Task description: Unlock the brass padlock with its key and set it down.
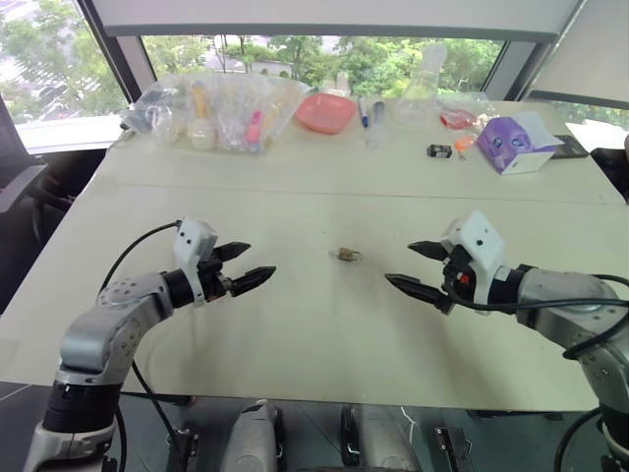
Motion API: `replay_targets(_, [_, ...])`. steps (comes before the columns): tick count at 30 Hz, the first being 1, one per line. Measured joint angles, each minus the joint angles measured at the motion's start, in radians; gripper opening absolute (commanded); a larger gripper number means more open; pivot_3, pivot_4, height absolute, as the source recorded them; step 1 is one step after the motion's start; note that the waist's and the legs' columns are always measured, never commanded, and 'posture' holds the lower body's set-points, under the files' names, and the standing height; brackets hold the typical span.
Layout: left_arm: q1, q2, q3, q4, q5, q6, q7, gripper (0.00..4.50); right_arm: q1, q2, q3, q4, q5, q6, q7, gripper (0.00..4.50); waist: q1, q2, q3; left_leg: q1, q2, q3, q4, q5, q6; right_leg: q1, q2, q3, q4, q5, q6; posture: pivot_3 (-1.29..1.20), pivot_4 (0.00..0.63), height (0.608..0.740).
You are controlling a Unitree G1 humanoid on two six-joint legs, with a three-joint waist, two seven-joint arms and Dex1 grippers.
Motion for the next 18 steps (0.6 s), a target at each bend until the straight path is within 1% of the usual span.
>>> replay_targets(18, [-0.002,0.003,0.003,-0.021,-0.024,0.032,0.004,4.37,-0.003,0.000,0.018,0.016,-0.009,-0.008,0.002,3.69,0.000,0.000,0.000,0.000,0.000,0.000,0.000,0.000,0.000,0.000,0.000,0.000,0.000,0.000,0.000,0.00,0.150,0.733])
